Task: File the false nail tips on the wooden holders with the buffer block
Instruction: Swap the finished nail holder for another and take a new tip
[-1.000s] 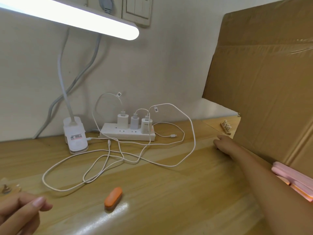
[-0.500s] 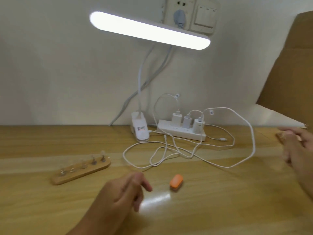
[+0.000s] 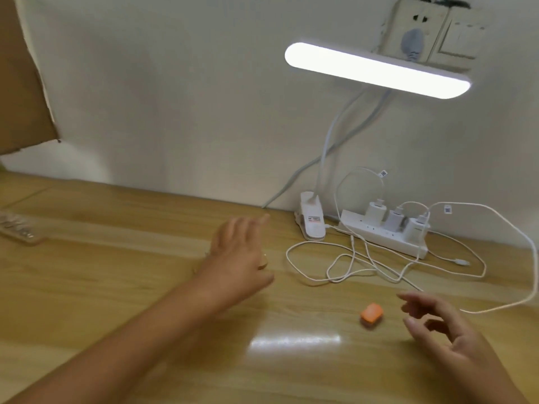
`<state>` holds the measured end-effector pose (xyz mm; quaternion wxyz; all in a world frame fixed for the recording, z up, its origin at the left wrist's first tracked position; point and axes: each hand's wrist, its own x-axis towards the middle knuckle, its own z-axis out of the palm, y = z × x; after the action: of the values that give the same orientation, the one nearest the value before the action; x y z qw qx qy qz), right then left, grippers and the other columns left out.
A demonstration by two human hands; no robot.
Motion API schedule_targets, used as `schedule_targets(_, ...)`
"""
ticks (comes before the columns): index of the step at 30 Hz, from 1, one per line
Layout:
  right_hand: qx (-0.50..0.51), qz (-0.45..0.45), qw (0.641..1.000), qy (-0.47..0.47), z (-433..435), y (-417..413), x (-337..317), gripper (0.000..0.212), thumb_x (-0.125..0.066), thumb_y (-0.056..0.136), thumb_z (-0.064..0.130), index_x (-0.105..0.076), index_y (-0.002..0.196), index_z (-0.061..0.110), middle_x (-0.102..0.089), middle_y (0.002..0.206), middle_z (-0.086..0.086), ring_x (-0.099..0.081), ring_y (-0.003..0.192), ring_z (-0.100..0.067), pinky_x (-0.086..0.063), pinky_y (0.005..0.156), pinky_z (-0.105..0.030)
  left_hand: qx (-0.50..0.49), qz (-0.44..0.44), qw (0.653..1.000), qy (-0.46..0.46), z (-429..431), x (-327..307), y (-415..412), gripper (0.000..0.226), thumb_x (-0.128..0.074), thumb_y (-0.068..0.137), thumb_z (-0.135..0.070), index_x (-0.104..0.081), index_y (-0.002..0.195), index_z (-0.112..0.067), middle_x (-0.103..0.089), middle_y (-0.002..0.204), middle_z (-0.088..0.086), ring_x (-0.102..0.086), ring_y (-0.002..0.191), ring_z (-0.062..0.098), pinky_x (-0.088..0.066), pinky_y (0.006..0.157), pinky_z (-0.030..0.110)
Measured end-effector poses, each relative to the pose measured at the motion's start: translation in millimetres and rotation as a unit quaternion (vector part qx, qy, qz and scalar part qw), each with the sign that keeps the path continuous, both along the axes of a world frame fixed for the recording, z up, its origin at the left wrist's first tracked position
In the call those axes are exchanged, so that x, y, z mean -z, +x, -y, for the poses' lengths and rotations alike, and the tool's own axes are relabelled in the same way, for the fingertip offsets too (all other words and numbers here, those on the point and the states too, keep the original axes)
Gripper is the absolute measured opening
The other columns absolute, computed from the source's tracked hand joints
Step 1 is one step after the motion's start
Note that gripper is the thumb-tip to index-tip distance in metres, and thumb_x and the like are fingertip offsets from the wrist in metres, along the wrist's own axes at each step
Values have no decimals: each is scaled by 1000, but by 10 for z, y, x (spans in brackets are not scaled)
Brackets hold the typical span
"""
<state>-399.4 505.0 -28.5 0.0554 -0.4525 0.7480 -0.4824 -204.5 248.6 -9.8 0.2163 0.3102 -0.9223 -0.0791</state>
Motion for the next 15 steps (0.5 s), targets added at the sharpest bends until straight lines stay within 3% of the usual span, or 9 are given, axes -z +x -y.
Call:
schedule_targets(2, 15, -9, 1000, 22, -8, 2, 2, 45, -73, 81, -5, -68, 110, 29, -68, 101, -1, -61, 95, -5, -48, 75, -10, -69, 78, 994, 29, 236, -67, 105, 104, -61, 79, -50, 8, 152, -24, -7, 155, 2, -1, 144, 22, 1, 117, 39)
schedule_targets(5, 15, -6, 997, 72, 20, 10, 24, 54, -79, 78, 3, -60, 118, 32, -64, 115, 4, -56, 107, 2, -43, 85, -9, -87, 169, 978, 82, 497, -92, 278, 112, -66, 78, -49, 14, 152, -26, 0, 160, 6, 0, 148, 28, -5, 118, 42)
schedule_targets(8, 20, -60, 985, 164, 109, 35, 29, 67, -83, 77, 21, -48, 133, 29, -53, 129, 7, -48, 120, -5, -33, 99, -15, -47, 202, 967, 148, 598, -56, 329, 104, -69, 80, -45, 0, 154, -24, -14, 158, 6, -9, 146, 30, -17, 117, 38)
schedule_targets(11, 51, -134, 952, 270, 223, 39, 7, 76, -76, 81, 45, -39, 144, 26, -42, 141, 7, -33, 135, -13, -23, 109, -22, 1, 172, 970, 170, 603, -4, 286, 85, -69, 82, -33, -20, 151, -25, -41, 132, -7, -33, 128, 19, -31, 106, 29)
schedule_targets(15, 81, -143, 939, 302, 314, 83, -6, 62, -68, 81, 60, -45, 134, 37, -40, 134, 13, -29, 135, -11, -22, 103, -26, 33, 185, 967, 174, 452, -30, 238, 78, -68, 83, -32, -26, 148, -26, -42, 114, -13, -39, 108, 10, -37, 94, 24)
